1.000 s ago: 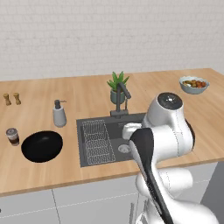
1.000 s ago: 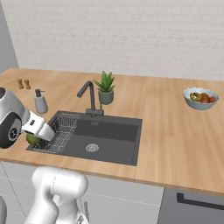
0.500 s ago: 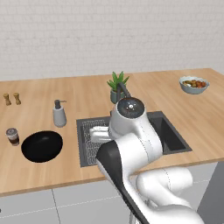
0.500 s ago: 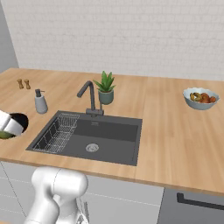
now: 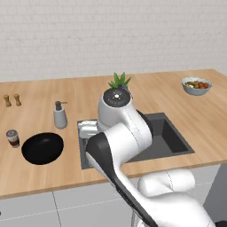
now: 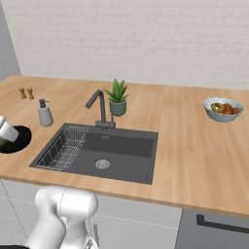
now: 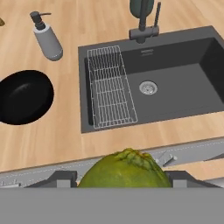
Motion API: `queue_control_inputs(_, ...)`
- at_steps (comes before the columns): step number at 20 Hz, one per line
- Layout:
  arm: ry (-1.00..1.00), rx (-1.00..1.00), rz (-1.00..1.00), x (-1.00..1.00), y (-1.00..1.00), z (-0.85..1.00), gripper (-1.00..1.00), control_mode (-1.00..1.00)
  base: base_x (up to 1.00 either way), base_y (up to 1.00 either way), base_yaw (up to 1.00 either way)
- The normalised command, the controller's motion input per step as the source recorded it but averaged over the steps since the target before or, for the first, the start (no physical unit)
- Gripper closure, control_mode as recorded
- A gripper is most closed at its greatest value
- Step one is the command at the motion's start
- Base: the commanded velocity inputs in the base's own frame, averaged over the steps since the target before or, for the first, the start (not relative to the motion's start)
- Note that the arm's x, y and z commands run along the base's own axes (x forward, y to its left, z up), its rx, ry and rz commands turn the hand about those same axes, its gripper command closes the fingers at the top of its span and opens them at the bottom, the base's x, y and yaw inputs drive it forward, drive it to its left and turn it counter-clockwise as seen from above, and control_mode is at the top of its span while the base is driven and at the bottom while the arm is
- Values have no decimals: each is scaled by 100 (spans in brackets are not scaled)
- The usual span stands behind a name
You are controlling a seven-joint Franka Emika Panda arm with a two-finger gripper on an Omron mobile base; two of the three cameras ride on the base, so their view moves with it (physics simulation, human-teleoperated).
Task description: Pick the lime from the sink and place it in the bowl. Then pick the bowl and place it in the microwave. Then close the microwave door and press the start button.
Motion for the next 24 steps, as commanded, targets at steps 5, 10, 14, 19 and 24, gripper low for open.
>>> queue_control_inputs(5, 0, 0, 0, 37, 18, 0, 100, -100, 0, 0, 0)
queue_control_inputs(10, 0, 0, 0, 36, 17, 0, 100, -100, 0, 0, 0)
queue_control_inputs(14, 0, 0, 0, 5, 51, -6, 100, -100, 0, 0, 0)
queue_control_inputs(19, 0, 1, 1, 6, 38, -10, 100, -100, 0, 0, 0)
queue_control_inputs(24, 0, 7, 7, 21, 25, -6, 100, -100, 0, 0, 0)
